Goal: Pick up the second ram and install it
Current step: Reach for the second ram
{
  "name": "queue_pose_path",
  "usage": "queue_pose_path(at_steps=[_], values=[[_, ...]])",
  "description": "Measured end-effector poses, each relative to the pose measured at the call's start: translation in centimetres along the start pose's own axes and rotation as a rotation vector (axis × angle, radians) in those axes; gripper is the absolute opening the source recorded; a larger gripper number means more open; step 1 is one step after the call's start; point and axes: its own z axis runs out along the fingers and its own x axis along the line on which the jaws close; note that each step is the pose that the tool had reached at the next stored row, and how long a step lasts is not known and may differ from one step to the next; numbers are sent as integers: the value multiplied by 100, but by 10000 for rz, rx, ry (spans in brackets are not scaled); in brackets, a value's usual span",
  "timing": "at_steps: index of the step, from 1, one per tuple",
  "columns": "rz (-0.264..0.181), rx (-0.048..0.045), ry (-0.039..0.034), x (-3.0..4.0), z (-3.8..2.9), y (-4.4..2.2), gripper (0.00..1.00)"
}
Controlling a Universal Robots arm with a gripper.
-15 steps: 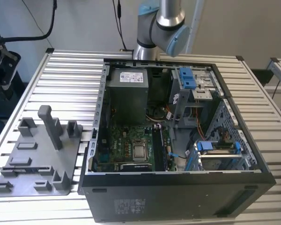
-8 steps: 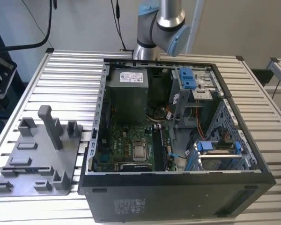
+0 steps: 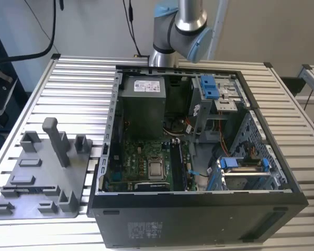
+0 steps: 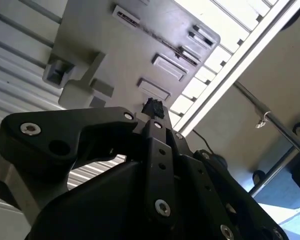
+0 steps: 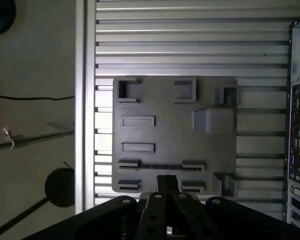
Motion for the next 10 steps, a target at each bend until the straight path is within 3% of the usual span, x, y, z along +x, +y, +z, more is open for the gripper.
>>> queue_pose_path(at_steps=[4, 10], values=[[-83, 8, -104, -1, 2, -5, 11], [-91, 9, -105, -1, 6, -20, 11]])
